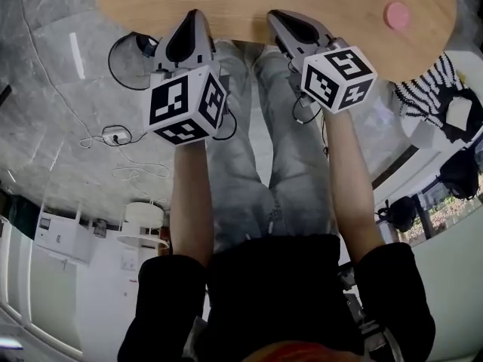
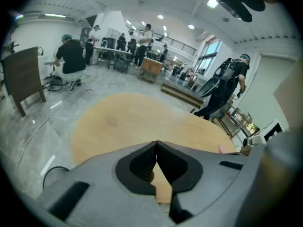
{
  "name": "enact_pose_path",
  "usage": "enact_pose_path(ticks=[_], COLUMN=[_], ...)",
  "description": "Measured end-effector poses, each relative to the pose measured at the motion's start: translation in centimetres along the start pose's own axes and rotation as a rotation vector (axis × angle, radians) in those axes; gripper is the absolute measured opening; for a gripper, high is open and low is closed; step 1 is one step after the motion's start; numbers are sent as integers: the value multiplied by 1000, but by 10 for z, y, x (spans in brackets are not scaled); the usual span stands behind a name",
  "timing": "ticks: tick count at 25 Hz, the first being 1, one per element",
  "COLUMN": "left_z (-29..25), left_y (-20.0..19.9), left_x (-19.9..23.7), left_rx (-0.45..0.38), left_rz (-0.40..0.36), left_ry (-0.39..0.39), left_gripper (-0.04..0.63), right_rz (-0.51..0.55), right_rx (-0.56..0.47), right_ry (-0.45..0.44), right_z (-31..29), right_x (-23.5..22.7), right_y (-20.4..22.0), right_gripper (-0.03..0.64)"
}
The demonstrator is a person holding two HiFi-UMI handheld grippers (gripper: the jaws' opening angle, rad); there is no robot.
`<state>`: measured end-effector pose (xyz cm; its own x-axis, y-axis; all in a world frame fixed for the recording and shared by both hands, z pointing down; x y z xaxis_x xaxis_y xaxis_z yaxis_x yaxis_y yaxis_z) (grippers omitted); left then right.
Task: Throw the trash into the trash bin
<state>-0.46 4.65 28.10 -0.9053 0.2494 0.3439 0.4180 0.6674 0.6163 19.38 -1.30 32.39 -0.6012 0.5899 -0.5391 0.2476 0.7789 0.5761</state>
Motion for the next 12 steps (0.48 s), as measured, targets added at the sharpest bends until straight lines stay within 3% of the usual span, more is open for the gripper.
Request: enact_pose_path(ticks=[12], left_z=[-45], left_y=[21], left_x=[-155], left_rx=[86], left_rz=[-175], left_ry=[144], left_gripper=[8], right_rz=[-124], right_rx=[-125], right_ry=[252], right_z=[142], right_x=[-121], right_y=[33], right_gripper=[15])
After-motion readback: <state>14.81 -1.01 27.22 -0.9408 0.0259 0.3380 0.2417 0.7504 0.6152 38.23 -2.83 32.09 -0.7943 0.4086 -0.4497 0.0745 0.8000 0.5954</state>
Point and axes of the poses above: the fingertips, and each gripper's own axes: z backward along the fingers, x to its left, y out of its underside, the point moved 9 cm from there along z, backward along the fingers, and after that the axes turned 3 degrees about z, right-handed, at the moved point
